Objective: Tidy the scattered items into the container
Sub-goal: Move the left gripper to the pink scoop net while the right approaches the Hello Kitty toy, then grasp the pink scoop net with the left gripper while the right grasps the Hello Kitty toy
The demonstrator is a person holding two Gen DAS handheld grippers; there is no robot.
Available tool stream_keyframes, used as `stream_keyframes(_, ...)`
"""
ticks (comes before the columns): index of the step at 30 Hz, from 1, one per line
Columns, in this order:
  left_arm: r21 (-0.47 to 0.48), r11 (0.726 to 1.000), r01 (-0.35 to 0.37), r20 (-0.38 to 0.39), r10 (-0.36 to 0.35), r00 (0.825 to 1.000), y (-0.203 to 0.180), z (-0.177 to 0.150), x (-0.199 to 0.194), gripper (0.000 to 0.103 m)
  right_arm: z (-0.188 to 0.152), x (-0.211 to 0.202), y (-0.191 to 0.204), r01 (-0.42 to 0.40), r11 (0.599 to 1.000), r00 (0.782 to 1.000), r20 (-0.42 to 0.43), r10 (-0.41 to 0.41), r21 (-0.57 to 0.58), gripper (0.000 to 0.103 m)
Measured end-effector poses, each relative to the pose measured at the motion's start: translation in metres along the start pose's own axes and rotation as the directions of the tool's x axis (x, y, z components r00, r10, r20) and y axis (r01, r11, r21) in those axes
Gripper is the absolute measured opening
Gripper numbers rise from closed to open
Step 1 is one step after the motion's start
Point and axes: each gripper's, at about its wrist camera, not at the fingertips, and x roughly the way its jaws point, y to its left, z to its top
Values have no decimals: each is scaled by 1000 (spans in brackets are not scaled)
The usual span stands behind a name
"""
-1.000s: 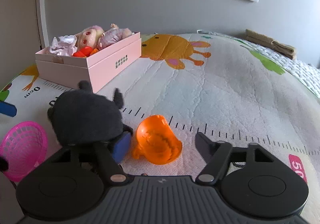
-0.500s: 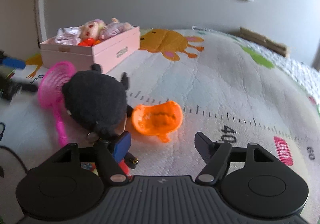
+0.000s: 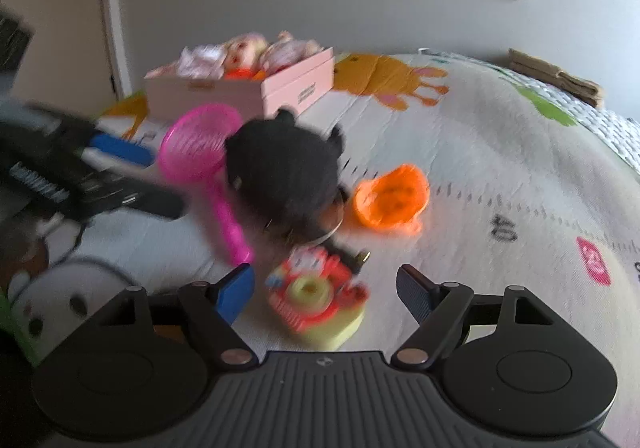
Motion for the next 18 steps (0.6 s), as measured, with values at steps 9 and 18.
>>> stream_keyframes(9, 138, 976, -168, 14, 168, 986, -19, -3, 24, 99, -11, -6, -38, 207, 978, 978, -32, -206, 28, 80)
stream_keyframes(18, 108, 885, -454, 44, 452, 891, 31, 1, 9, 99, -9, -6, -46, 175, 982, 984, 3, -176, 72, 81)
